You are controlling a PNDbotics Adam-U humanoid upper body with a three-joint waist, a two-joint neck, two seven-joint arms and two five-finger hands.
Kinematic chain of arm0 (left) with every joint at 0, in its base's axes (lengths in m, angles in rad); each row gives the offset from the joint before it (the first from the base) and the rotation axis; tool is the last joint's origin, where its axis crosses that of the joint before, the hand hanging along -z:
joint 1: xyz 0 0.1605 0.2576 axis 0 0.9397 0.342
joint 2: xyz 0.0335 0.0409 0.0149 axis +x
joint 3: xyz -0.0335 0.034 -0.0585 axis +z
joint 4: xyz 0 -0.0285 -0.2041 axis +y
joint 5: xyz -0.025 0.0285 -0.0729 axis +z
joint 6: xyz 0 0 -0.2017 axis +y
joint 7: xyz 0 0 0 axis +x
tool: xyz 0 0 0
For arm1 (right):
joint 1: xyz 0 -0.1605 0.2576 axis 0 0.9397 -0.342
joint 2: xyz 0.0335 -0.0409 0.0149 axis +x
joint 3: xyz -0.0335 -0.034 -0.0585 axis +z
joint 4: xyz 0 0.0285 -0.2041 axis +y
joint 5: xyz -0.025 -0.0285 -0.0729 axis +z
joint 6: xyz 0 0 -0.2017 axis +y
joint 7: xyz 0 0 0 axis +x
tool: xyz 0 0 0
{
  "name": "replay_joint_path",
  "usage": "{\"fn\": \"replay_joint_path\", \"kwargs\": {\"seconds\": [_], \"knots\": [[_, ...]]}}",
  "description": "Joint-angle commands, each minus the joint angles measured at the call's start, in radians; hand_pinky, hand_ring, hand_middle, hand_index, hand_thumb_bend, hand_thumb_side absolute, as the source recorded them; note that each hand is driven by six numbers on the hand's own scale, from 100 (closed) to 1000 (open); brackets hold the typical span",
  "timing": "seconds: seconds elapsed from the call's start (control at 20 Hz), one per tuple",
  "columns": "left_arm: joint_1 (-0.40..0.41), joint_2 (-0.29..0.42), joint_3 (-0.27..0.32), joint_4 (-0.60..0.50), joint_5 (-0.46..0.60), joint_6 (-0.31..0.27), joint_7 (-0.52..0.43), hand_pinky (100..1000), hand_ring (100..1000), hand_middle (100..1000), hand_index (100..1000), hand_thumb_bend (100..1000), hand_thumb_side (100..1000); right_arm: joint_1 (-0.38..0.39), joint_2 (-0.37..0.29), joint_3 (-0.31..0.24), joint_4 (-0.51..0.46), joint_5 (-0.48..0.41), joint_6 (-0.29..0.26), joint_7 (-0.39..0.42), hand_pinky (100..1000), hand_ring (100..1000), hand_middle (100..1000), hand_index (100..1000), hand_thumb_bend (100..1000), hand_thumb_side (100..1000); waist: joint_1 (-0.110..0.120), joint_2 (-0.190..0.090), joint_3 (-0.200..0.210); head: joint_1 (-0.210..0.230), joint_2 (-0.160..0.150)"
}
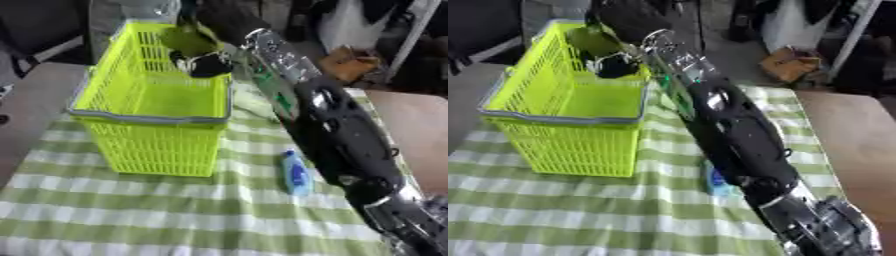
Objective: Pick up objects on the table and place them in the box.
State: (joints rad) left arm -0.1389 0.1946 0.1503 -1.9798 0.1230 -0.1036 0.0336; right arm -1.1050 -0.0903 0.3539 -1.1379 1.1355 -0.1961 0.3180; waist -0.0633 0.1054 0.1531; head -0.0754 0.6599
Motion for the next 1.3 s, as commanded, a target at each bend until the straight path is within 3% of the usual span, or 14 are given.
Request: {"fn": "replay_joint_path", "kwargs": {"seconds": [0.05,0.1,0.3,0.5,0.6,0.75,0.8,0.95,1.1,1.3], "knots": [[-0.009,0.022,0.000,-0.020,0.003,-0.002,-0.002,699,722,690,747,315,948,-0.017,-0.009,-0.001,-0.003,-0.078,-0.066,0.151,1000,1000,1000,1000,378,727,0.010,-0.011,-0.003,0.001,-0.011],[-0.009,0.022,0.000,-0.020,0.003,-0.002,-0.002,699,722,690,747,315,949,-0.017,-0.012,-0.005,-0.009,-0.094,-0.071,0.187,1000,1000,1000,1000,418,733,0.010,-0.011,-0.005,0.002,-0.011],[-0.008,0.022,0.001,-0.020,0.002,-0.001,-0.002,699,722,689,747,314,948,-0.016,-0.023,-0.019,-0.035,-0.131,-0.059,0.248,1000,1000,1000,1000,420,745,0.011,-0.011,-0.011,0.003,-0.012],[-0.007,0.022,0.001,-0.020,0.002,-0.002,-0.002,699,722,689,747,313,948,-0.016,-0.038,-0.038,-0.078,-0.133,-0.035,0.181,1000,1000,1000,1000,397,751,0.014,-0.012,-0.017,0.007,-0.011],[-0.005,0.022,0.003,-0.020,0.002,-0.001,0.000,699,722,689,746,313,949,-0.016,-0.060,-0.065,-0.129,-0.118,0.009,0.061,1000,1000,1000,1000,345,782,0.015,-0.012,-0.025,0.012,-0.010],[-0.006,0.022,0.004,-0.020,0.001,-0.001,0.001,699,722,689,746,314,948,-0.007,-0.084,-0.086,-0.179,-0.087,0.100,-0.180,1000,978,1000,1000,352,775,0.016,-0.011,-0.035,0.019,-0.011],[-0.005,0.022,0.004,-0.020,0.002,-0.002,0.002,699,722,689,746,313,948,-0.003,-0.093,-0.097,-0.191,-0.081,0.137,-0.263,964,909,965,976,340,753,0.017,-0.010,-0.041,0.024,-0.011],[-0.004,0.022,0.008,-0.020,0.000,-0.002,0.005,699,722,689,746,313,948,0.022,-0.135,-0.115,-0.223,-0.067,0.232,-0.457,927,868,940,961,329,737,0.020,-0.009,-0.056,0.038,-0.012],[-0.002,0.021,0.011,-0.020,-0.002,-0.002,0.009,699,722,689,746,313,949,0.056,-0.182,-0.126,-0.251,-0.079,0.270,-0.501,839,806,908,959,311,722,0.021,-0.008,-0.069,0.052,-0.013],[-0.001,0.020,0.013,-0.020,-0.005,-0.002,0.011,699,723,689,746,313,951,0.129,-0.273,-0.140,-0.317,-0.129,0.263,-0.466,779,783,901,959,323,712,0.024,-0.002,-0.087,0.073,-0.015]]}}
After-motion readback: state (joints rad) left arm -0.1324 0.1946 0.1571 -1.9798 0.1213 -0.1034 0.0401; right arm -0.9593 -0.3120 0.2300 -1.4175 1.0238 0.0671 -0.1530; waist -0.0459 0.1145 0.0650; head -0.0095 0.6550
